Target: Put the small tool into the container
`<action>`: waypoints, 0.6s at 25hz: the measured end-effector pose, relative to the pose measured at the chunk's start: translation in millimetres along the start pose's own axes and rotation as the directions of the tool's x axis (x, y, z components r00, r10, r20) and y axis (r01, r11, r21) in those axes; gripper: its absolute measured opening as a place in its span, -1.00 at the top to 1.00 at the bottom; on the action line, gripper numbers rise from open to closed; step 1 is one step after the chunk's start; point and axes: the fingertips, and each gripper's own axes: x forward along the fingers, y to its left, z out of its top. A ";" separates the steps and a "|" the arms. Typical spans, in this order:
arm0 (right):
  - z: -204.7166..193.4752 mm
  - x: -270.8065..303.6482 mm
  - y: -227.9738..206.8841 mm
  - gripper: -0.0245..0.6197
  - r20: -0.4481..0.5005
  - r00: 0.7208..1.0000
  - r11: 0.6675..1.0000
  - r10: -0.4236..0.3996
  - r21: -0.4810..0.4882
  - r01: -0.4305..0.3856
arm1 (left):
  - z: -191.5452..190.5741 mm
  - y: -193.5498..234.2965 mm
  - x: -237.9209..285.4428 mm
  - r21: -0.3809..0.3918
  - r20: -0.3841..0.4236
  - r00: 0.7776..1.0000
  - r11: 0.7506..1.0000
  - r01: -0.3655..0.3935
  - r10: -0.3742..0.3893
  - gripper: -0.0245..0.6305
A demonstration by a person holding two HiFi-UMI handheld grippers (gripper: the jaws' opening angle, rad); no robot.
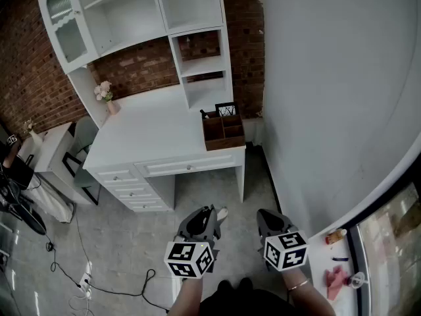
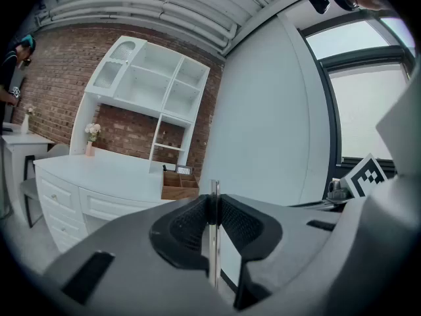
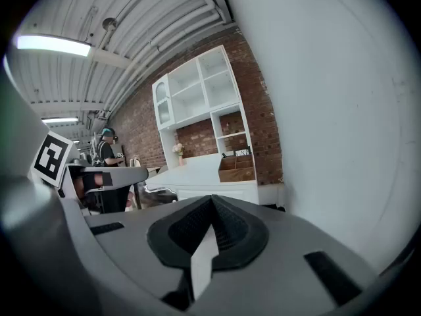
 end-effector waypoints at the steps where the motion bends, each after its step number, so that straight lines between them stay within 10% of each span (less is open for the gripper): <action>1: 0.7 -0.1 -1.5 0.91 0.002 1.000 1.000 0.003 -0.001 -0.003 | -0.4 -1.9 1.5 0.002 0.000 1.000 1.000 0.001 -0.001 0.71; 15: 5.9 -9.0 -12.3 0.91 0.039 0.997 0.998 0.068 0.012 -0.068 | 3.9 -19.4 9.6 0.022 0.022 1.000 1.000 -0.012 0.011 0.71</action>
